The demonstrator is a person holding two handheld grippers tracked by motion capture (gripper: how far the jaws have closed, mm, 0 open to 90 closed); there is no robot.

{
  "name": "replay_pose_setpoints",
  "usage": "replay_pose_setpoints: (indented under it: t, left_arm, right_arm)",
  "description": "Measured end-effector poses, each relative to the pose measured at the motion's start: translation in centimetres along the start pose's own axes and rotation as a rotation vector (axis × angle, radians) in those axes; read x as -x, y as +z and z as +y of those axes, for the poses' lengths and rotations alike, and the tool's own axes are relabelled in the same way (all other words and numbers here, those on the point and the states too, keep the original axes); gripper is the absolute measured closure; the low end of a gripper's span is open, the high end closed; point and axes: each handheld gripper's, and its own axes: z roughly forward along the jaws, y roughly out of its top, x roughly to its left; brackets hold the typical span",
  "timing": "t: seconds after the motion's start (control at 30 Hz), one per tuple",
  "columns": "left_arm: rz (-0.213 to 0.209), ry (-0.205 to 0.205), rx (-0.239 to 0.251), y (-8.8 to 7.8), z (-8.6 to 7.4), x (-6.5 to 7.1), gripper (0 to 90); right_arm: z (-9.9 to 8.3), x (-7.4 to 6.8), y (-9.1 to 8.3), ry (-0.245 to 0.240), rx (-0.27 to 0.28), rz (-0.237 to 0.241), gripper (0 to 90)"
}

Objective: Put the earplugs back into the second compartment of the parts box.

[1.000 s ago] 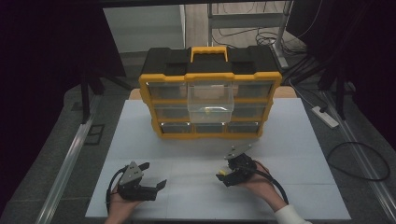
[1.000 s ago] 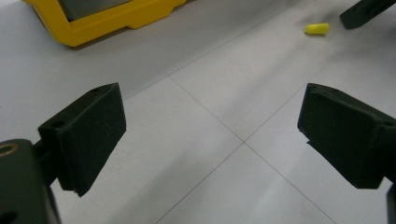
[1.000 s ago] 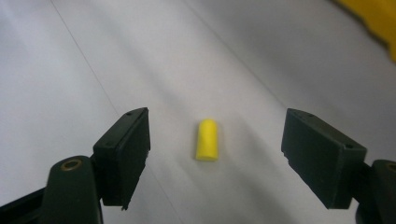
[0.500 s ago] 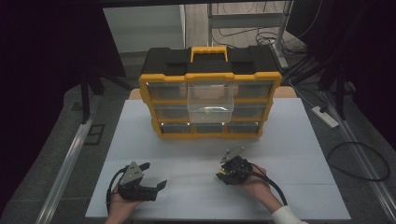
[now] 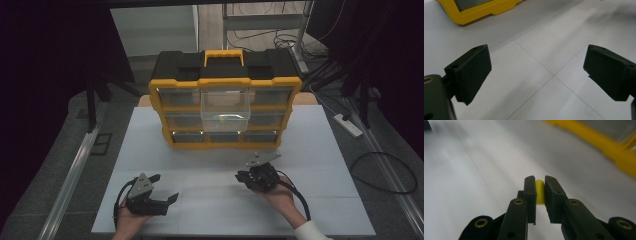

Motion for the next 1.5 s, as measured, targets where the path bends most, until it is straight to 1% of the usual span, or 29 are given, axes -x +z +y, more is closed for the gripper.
replay_pose_setpoints:
  t: [0.03,0.17,0.23,0.37,0.4,0.57,0.7,0.8,1.0,1.07,1.2,1.3,1.47,1.5]
  left_arm:
    - [0.0,0.0,0.0,0.0,0.0,0.0,7.9]
    - [0.0,-0.001,0.0,0.0,0.0,0.0,7.9]
    - [0.0,-0.001,0.0,0.0,0.0,0.0,7.9]
    - [-0.001,0.0,0.0,0.0,0.0,0.0,7.8]
    - [-0.001,0.0,-0.001,0.0,0.0,0.0,7.8]
    - [0.0,0.001,-0.002,0.0,0.0,0.0,7.9]
    - [0.001,0.001,0.0,0.0,0.0,0.0,7.9]
    - [0.003,0.001,0.004,0.0,0.0,0.0,7.9]
    - [0.002,0.006,0.004,0.0,0.1,0.0,7.9]
    - [0.003,0.008,0.004,0.0,0.1,0.0,7.8]
    - [0.001,0.004,0.007,0.0,0.0,0.0,7.9]
    - [0.001,0.006,0.004,0.0,0.0,0.0,7.8]
    - [-0.002,0.004,0.002,0.0,0.1,0.0,7.8]
    - [-0.002,0.005,0.002,0.0,0.1,0.0,7.8]
  right_arm:
    - [0.1,0.1,-0.3,0.003,0.018,-0.004,79.7]
    - [0.4,0.4,-2.2,0.03,0.129,-0.023,80.0]
    - [0.5,0.6,-3.0,0.043,0.175,-0.026,80.0]
    - [0.5,0.9,-4.7,0.048,0.255,-0.038,80.1]
    - [0.5,0.9,-4.7,0.048,0.255,-0.038,80.1]
    - [0.6,0.9,-5.6,0.051,0.288,-0.036,80.1]
    - [0.8,0.7,-6.0,0.043,0.308,-0.036,80.1]
    - [1.2,0.6,-6.6,0.033,0.321,-0.041,80.2]
    - [2.1,0.3,-8.0,0.026,0.366,-0.047,80.1]
    - [2.2,0.2,-8.2,0.025,0.372,-0.049,80.2]
    - [3.1,0.1,-9.1,0.04,0.405,-0.045,80.2]
    - [4.0,0.0,-10.0,0.041,0.431,-0.05,80.2]
    - [4.8,0.0,-10.8,0.039,0.451,-0.053,80.2]
    - [5.3,0.1,-11.3,0.039,0.465,-0.057,80.2]
